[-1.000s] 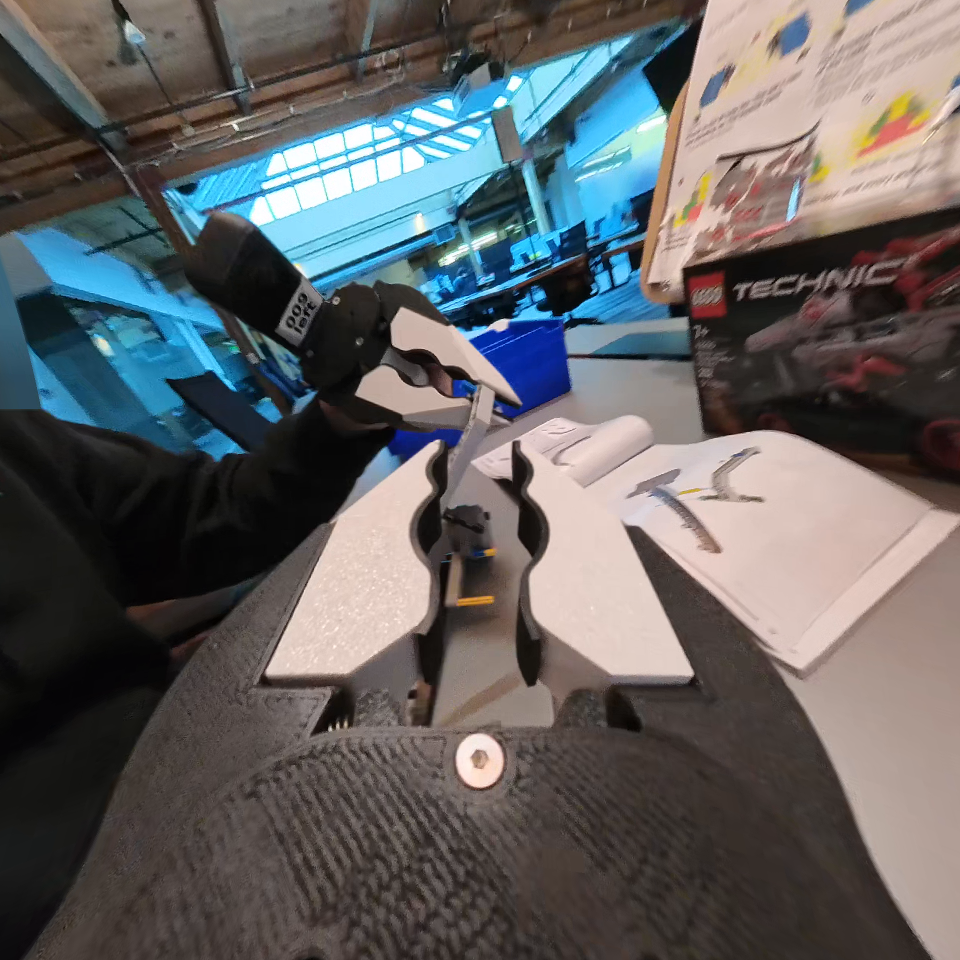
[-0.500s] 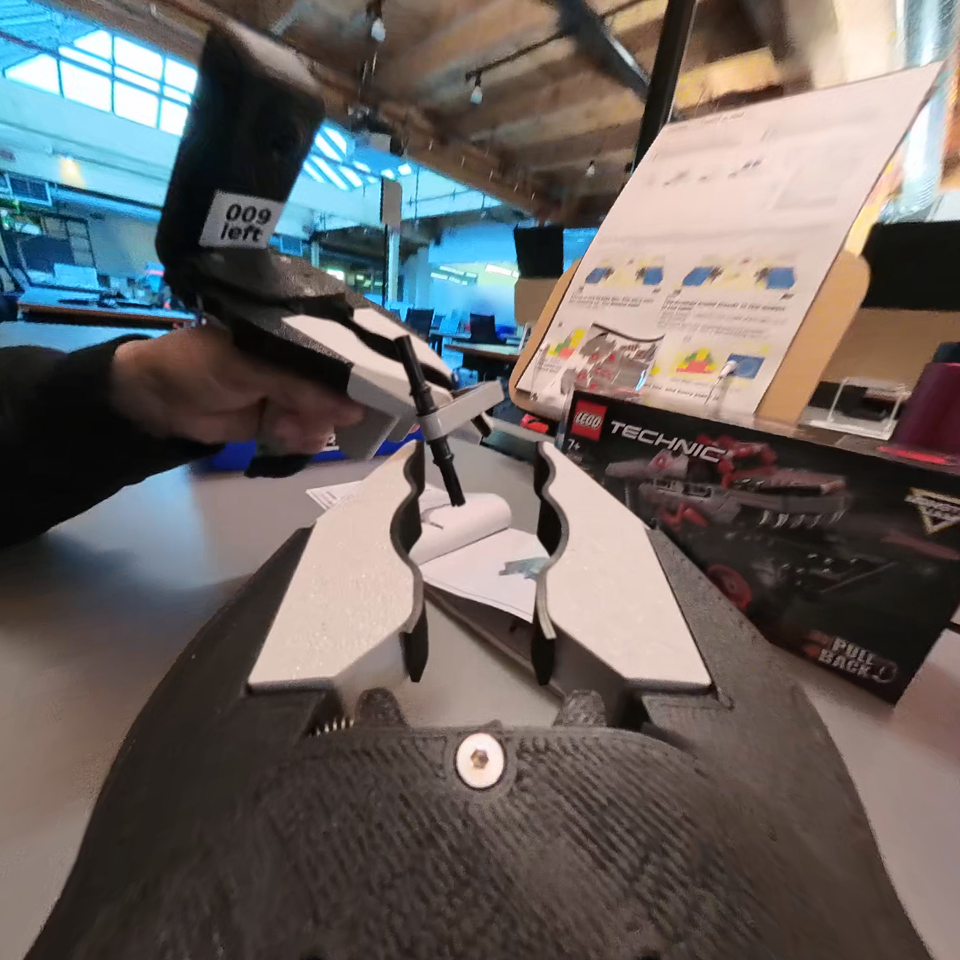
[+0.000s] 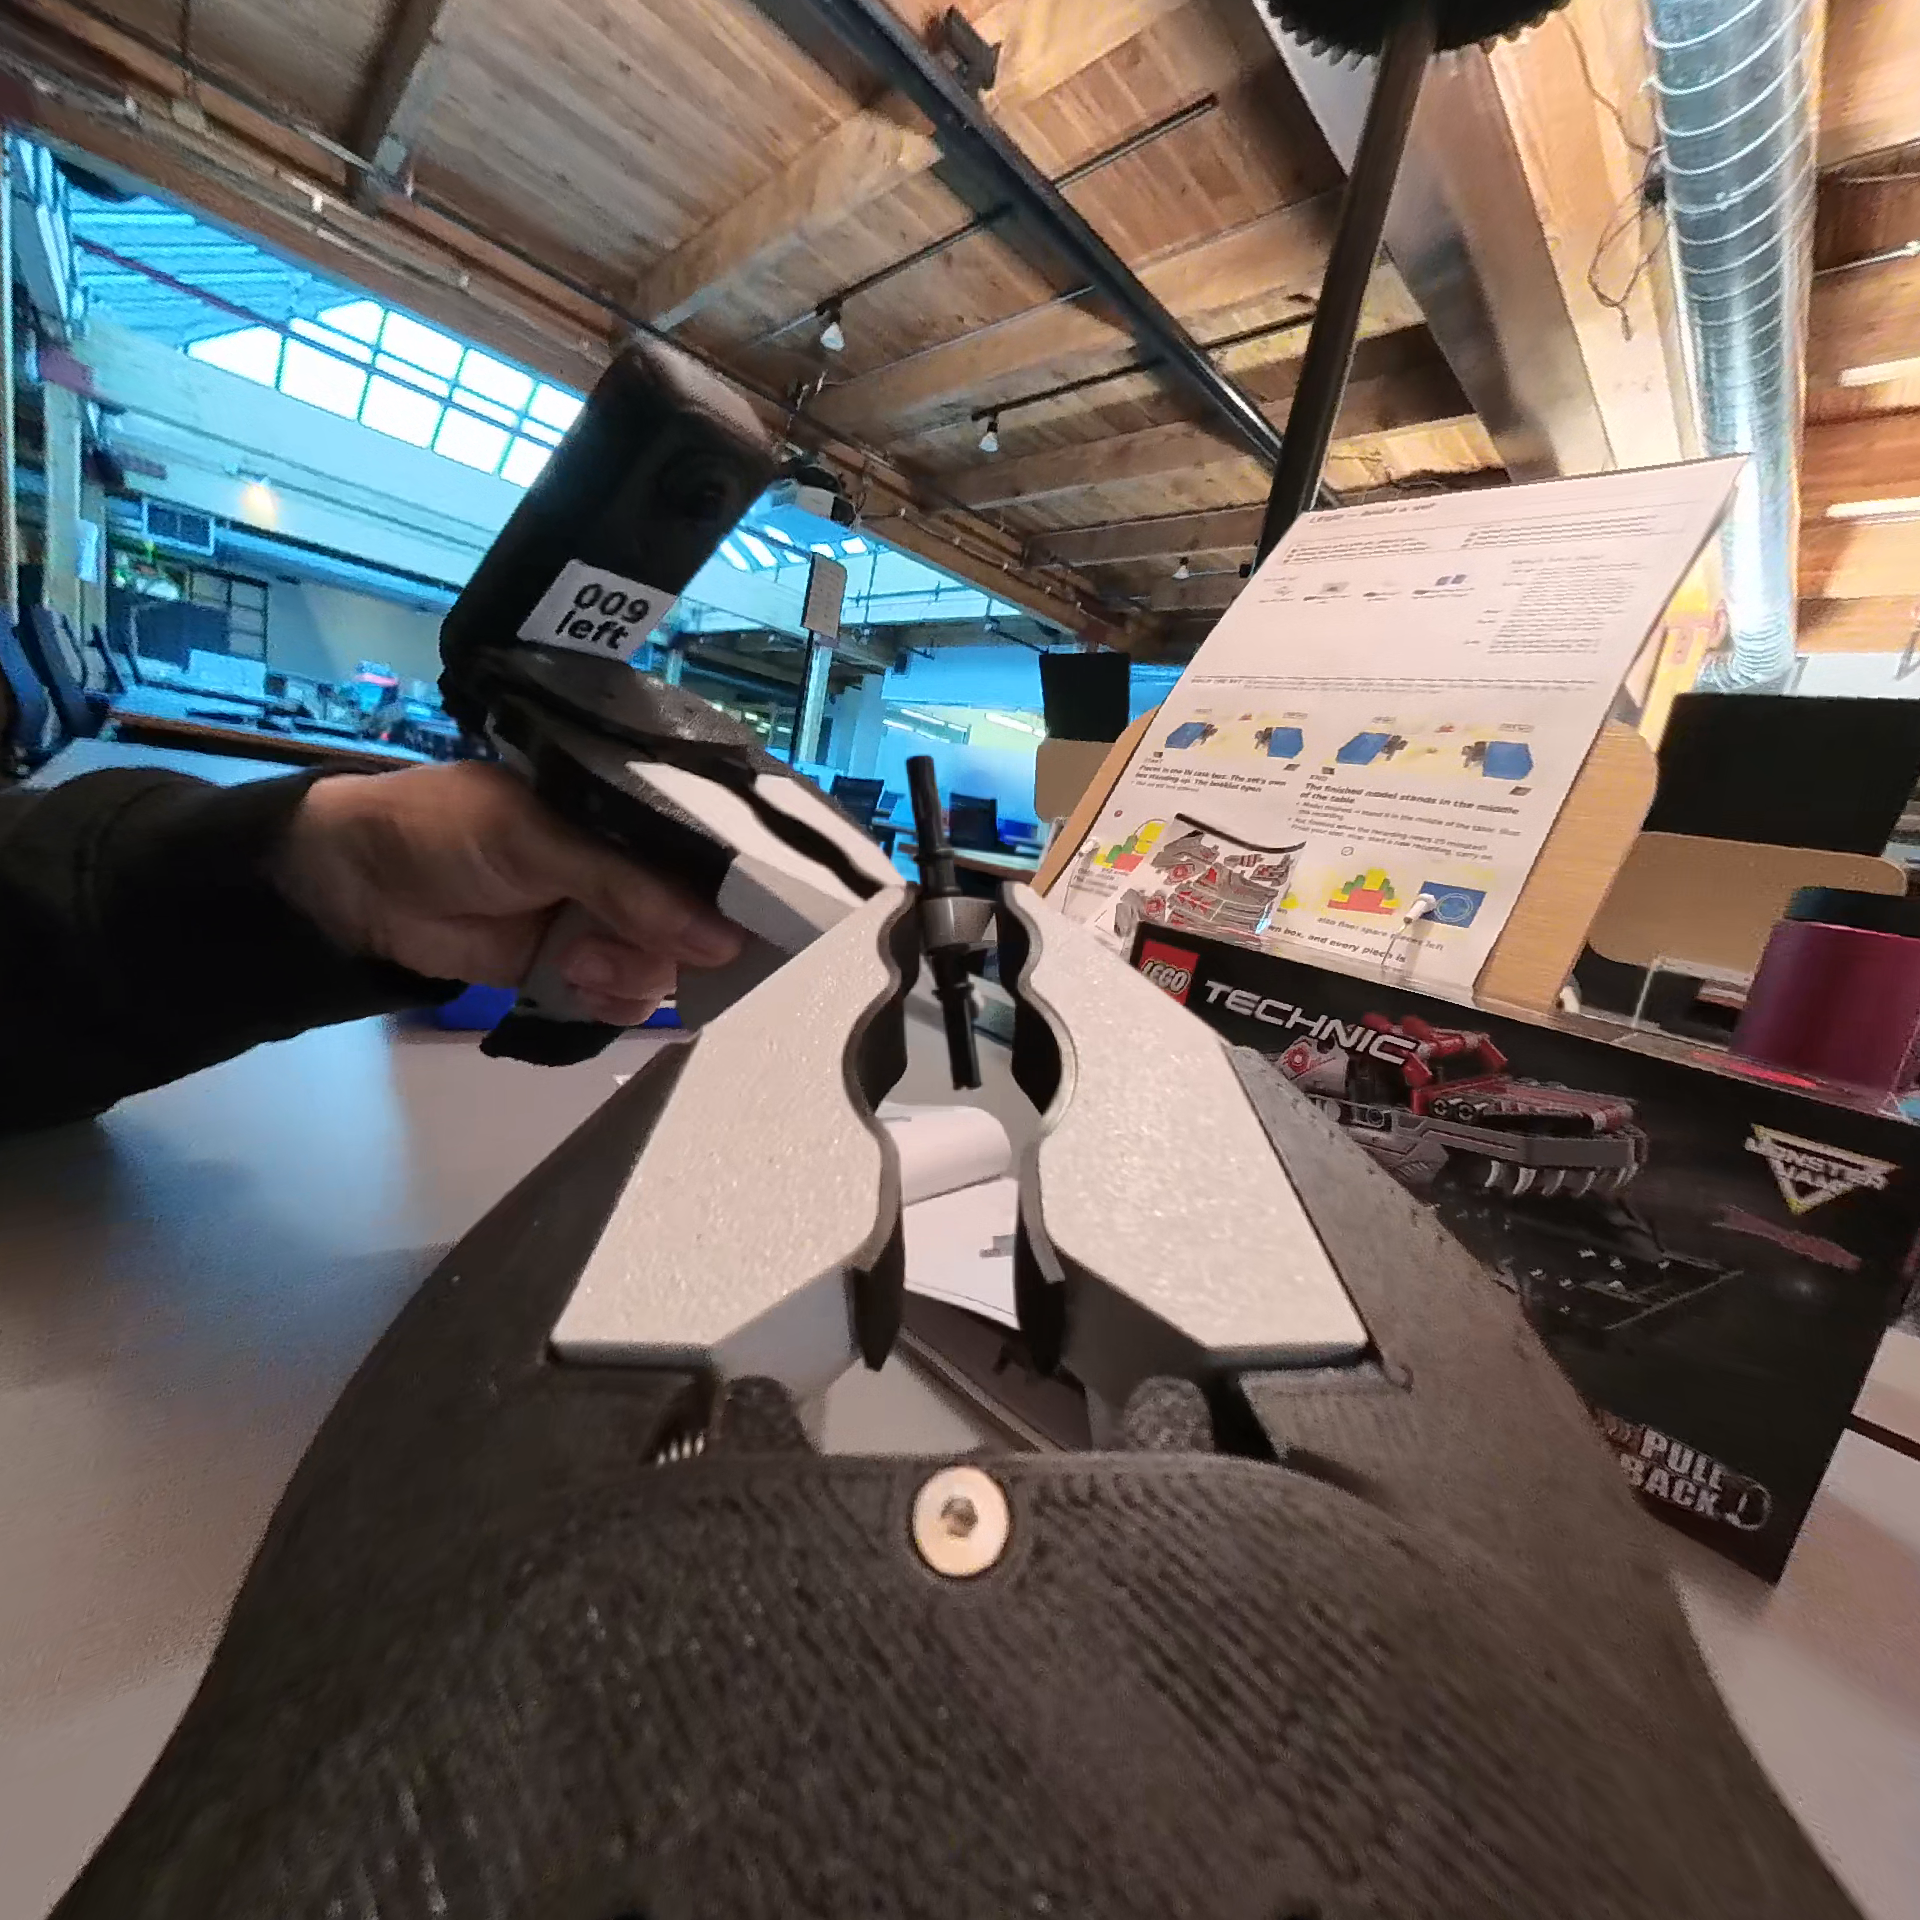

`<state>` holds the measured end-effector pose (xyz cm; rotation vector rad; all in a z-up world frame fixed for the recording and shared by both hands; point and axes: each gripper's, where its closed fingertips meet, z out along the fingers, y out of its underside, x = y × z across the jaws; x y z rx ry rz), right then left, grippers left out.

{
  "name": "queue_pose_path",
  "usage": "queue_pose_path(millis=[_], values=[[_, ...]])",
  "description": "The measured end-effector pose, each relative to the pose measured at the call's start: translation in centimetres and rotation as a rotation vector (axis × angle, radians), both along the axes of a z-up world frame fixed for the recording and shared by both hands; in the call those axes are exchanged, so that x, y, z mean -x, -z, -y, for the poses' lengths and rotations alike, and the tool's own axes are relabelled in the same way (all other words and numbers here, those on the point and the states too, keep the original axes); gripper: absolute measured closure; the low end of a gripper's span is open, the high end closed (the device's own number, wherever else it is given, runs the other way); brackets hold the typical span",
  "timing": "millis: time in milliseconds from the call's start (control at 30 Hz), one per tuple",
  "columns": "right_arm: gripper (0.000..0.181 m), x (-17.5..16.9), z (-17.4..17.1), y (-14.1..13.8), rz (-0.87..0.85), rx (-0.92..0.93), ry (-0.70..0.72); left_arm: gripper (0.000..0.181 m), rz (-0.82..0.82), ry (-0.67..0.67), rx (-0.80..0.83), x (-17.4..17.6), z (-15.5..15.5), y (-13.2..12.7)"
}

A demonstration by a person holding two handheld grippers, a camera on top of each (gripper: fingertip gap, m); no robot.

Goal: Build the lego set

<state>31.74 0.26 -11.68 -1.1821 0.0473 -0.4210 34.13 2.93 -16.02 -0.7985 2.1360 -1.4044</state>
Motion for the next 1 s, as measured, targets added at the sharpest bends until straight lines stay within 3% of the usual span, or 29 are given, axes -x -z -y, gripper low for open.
queue_pose_path(millis=[433, 1000], values=[[0.176, -1.1, 1.6, -0.5, -0.126, -0.116, -0.053, 0.172, 0.006, 0.066, -0.05, 1.0, 1.4, 0.7], [0.177, -1.5, 2.0, -0.8, -0.151, -0.159, -0.056, 0.172, 0.04, 0.084, -0.082, 1.3, 1.8, 0.7]])
